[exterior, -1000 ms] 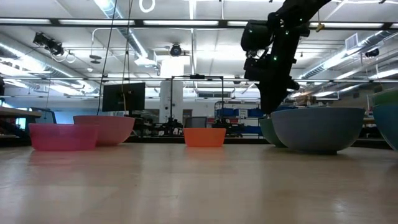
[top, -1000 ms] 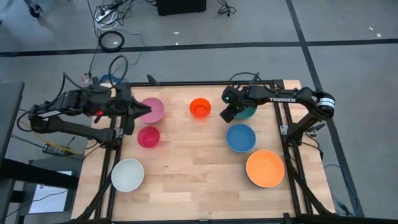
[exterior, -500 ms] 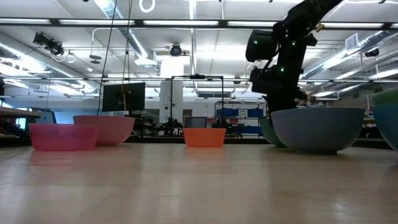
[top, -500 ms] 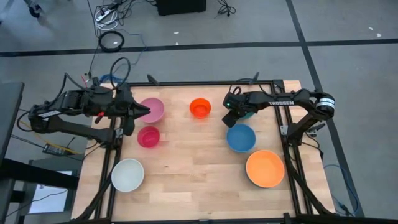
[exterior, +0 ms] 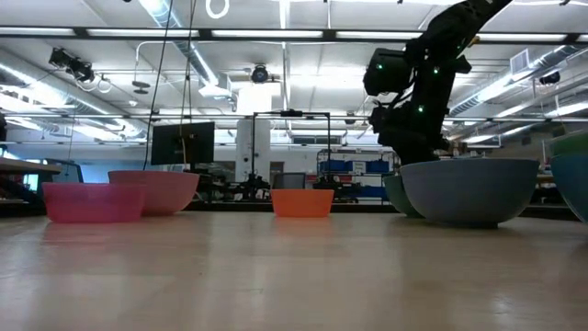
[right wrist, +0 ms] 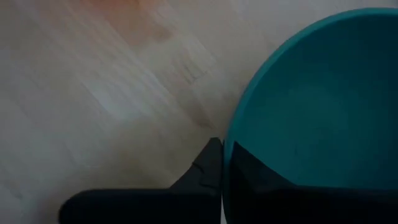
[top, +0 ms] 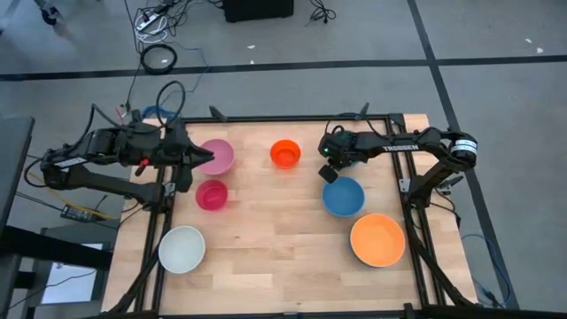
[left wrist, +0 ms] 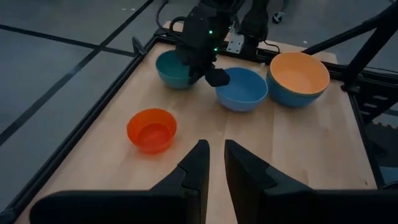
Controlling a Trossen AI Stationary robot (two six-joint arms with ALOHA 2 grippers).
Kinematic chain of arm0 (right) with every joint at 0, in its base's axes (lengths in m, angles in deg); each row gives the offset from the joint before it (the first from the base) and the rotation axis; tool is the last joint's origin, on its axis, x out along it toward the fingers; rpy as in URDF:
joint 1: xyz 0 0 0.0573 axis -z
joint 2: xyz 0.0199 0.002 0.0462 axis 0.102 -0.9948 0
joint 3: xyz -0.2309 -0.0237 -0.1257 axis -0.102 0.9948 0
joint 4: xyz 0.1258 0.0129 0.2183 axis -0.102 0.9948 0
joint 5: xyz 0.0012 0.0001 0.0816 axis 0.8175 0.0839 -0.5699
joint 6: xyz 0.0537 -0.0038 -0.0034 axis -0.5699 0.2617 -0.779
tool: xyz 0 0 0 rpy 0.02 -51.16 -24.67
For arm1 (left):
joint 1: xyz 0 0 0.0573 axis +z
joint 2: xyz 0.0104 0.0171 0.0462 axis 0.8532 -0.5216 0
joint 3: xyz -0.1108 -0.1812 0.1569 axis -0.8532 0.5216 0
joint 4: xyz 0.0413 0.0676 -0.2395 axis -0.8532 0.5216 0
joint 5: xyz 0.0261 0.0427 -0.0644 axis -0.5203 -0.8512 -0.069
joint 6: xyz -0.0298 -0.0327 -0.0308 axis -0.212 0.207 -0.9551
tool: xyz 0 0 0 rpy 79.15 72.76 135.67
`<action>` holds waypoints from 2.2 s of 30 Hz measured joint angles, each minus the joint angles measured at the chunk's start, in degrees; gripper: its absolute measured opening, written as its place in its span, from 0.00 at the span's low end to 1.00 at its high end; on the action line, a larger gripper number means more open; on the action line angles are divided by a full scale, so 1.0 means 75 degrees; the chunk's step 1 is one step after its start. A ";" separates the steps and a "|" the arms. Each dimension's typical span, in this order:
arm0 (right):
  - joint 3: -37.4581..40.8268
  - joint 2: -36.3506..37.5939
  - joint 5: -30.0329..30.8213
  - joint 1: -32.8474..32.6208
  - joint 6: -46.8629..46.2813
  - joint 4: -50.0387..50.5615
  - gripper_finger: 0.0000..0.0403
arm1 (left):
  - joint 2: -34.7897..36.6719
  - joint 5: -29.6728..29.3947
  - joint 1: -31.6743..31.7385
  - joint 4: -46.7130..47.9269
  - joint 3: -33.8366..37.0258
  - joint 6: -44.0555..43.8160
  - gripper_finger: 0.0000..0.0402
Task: Nest bowls inside each other
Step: Stack the dark green bowl into the yellow bowl, then stack the blue bowl into the dark green bowl
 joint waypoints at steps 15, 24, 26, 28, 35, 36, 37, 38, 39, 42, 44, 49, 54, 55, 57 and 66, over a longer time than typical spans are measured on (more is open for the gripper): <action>-0.1268 0.3511 -0.0871 -0.2078 -0.1725 0.3478 0.00 | 0.0003 -0.0063 0.0000 0.0182 0.0075 -0.0060 0.14; -0.1268 0.4282 -0.1331 -0.5610 -0.5055 0.3547 0.00 | -0.0003 -0.0065 0.0000 0.0032 0.0871 -0.0290 0.14; -0.1268 0.4134 -0.1390 -0.6108 -0.5527 0.3570 0.00 | -0.0003 -0.0064 -0.0002 -0.0164 0.1055 -0.0368 0.14; -0.1268 0.3939 -0.1440 -0.6540 -0.5949 0.3551 0.00 | -0.0003 -0.0064 -0.0001 -0.0330 0.1168 -0.0451 0.14; -0.1268 0.2961 -0.2238 -0.7272 -0.6647 0.3825 0.00 | 0.0000 -0.0063 -0.0001 -0.0884 0.1215 -0.0456 0.14; -0.1268 0.2809 -0.2339 -0.7330 -0.6652 0.3824 0.00 | 0.0002 -0.0055 -0.0003 -0.0997 0.1215 -0.0456 0.14; -0.1268 0.2667 -0.2415 -0.7383 -0.6649 0.3803 0.00 | 0.0003 -0.0015 0.0000 -0.1073 0.1215 -0.0443 0.14; -0.1268 0.2552 -0.2433 -0.7427 -0.6652 0.3802 0.00 | 0.0003 0.0007 -0.0001 -0.1149 0.1215 -0.0418 0.14; -0.1268 0.2457 -0.2450 -0.7454 -0.6648 0.3792 0.00 | 0.0003 0.0029 0.0000 -0.1207 0.1215 -0.0383 0.14; -0.1268 0.2228 -0.2439 -0.7515 -0.6619 0.3647 0.00 | 0.0003 0.0059 -0.0003 -0.1291 0.1215 -0.0328 0.14; -0.1265 0.2155 -0.2419 -0.7532 -0.6614 0.3436 0.00 | 0.0003 0.0059 -0.0003 -0.1280 0.1215 -0.0329 0.14; -0.1265 0.1980 -0.2454 -0.7522 -0.6513 0.2593 0.05 | 0.0003 0.0068 -0.0003 -0.1280 0.1215 -0.0424 0.14; -0.1265 0.1718 -0.2699 -0.7512 -0.6580 0.2591 0.18 | 0.0003 0.0087 -0.0003 -0.1275 0.1215 -0.0427 0.14; -0.1265 0.1677 -0.2821 -0.7509 -0.6595 0.2620 0.21 | 0.0003 0.0086 -0.0001 -0.1277 0.1215 -0.0427 0.14; -0.1265 0.1630 -0.2932 -0.7503 -0.6638 0.2651 0.27 | 0.0003 0.0086 -0.0003 -0.1269 0.1215 -0.0430 0.14; -0.1264 0.2094 -0.3391 -0.7378 -0.6870 0.2435 0.39 | 0.0003 0.0086 -0.0002 -0.1269 0.1215 -0.0481 0.14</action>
